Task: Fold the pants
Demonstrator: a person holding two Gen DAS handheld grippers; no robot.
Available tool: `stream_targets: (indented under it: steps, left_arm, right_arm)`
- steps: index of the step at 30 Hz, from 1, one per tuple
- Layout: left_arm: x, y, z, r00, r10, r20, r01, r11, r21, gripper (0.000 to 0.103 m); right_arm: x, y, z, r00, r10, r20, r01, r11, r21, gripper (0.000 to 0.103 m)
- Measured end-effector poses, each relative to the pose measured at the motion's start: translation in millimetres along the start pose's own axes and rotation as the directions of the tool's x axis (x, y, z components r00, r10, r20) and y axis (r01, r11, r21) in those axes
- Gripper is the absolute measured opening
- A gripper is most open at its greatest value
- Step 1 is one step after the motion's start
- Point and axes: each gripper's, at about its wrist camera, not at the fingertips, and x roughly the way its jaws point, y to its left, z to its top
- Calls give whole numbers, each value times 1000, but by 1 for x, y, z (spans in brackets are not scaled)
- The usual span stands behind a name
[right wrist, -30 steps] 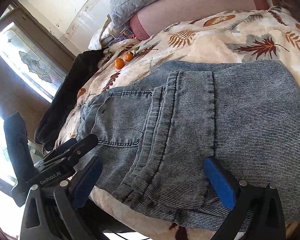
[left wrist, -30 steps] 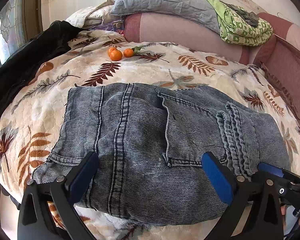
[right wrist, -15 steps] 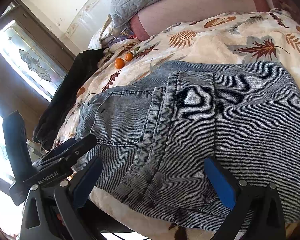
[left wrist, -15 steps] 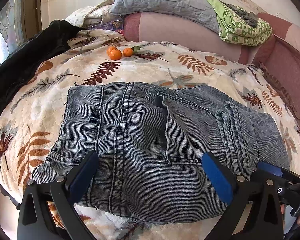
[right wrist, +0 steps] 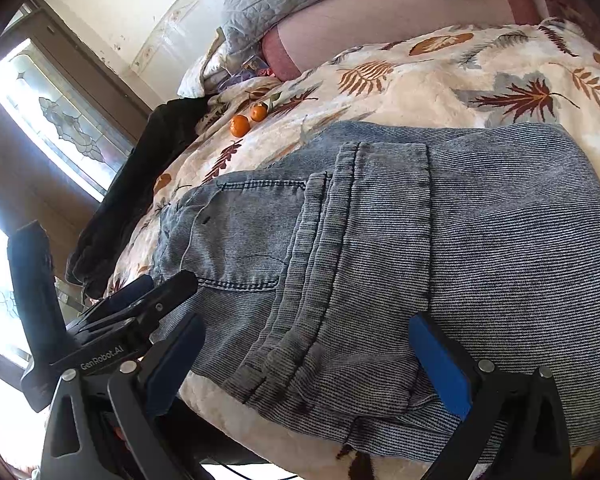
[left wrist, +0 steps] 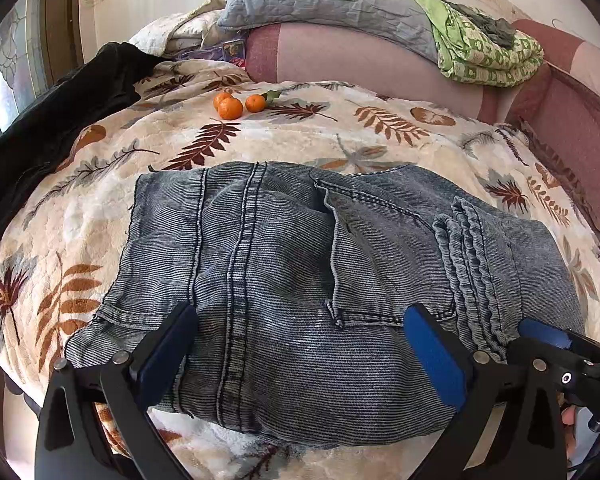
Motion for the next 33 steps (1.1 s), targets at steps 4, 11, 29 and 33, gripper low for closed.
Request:
stream_targets:
  steps: [4, 11, 29, 33]
  left_arm:
    - [0, -1, 0, 1000, 5, 0, -5, 1000, 6, 102]
    - [0, -1, -1, 1000, 4, 1, -4, 1000, 7, 102]
    - [-1, 0, -1, 1000, 4, 7, -4, 1000, 22, 102]
    - [-17, 7, 0, 998, 10, 63, -12, 999, 31, 102]
  right_arm:
    - [0, 0, 1, 1000, -1, 1, 1, 1000, 0, 103]
    - [0, 2, -1, 1000, -5, -2, 5, 1000, -11, 103]
    - [1, 4, -2, 1000, -10, -7, 10, 1000, -22, 103]
    - [-1, 1, -1, 1000, 2, -14, -3, 1000, -9, 103]
